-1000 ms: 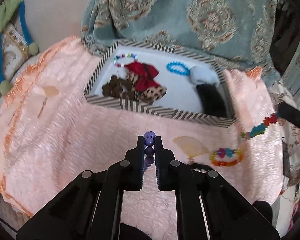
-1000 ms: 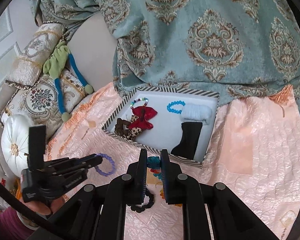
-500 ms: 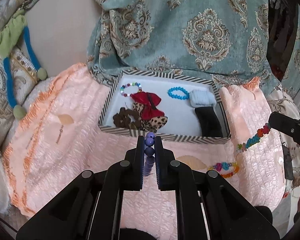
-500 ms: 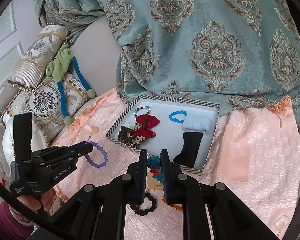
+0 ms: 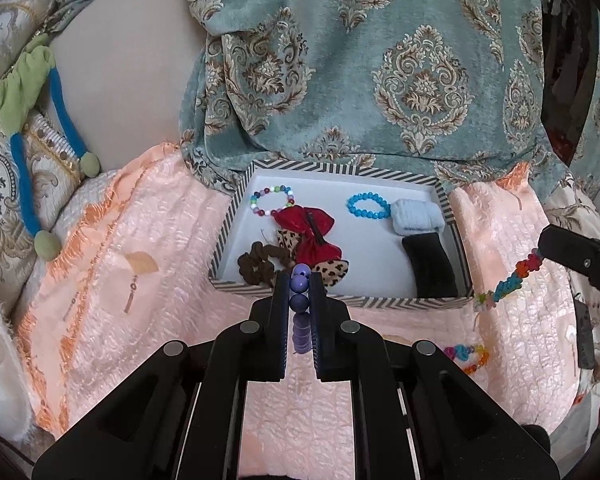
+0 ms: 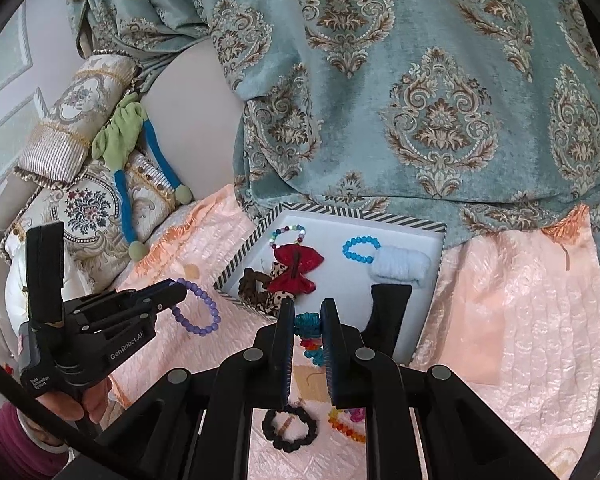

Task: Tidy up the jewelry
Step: 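Carry both bracelets into the tray and open both grippers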

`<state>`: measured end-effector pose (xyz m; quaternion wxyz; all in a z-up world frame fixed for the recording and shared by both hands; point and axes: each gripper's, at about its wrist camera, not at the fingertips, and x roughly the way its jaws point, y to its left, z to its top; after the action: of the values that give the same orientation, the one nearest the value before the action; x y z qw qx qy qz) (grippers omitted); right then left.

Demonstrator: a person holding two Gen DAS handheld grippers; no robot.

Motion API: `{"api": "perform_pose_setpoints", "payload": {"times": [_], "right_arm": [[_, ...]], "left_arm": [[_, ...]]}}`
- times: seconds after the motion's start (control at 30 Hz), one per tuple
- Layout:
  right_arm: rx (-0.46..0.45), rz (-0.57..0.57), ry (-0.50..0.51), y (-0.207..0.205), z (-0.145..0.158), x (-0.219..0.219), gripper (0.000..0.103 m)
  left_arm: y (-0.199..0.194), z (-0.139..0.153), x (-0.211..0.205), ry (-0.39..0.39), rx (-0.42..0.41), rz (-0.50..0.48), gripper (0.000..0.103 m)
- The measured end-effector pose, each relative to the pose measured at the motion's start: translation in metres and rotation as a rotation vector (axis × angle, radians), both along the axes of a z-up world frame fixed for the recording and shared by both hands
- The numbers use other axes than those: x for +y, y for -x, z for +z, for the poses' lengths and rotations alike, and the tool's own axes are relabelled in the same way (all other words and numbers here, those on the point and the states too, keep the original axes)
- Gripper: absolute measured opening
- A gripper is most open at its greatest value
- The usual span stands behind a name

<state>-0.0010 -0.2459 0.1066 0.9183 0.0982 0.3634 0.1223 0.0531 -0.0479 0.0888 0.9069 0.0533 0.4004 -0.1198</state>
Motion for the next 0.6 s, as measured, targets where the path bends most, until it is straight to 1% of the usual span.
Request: {"api": "perform_pose_setpoints", "payload": {"times": [0.33,0.6], "right_arm": [[0.024,0.007,0.000,-0.031,-0.009,0.001,0.012],[0.073,0.011,0.000,-0.069,-0.031,0.000,0.012]], "left_arm": [[-0.035,0.003,0.000,-0.012,-0.008,0.027,0.008],[-0.077,-0.005,-0.017,-0.016,0.008,0.029,0.008]]}}
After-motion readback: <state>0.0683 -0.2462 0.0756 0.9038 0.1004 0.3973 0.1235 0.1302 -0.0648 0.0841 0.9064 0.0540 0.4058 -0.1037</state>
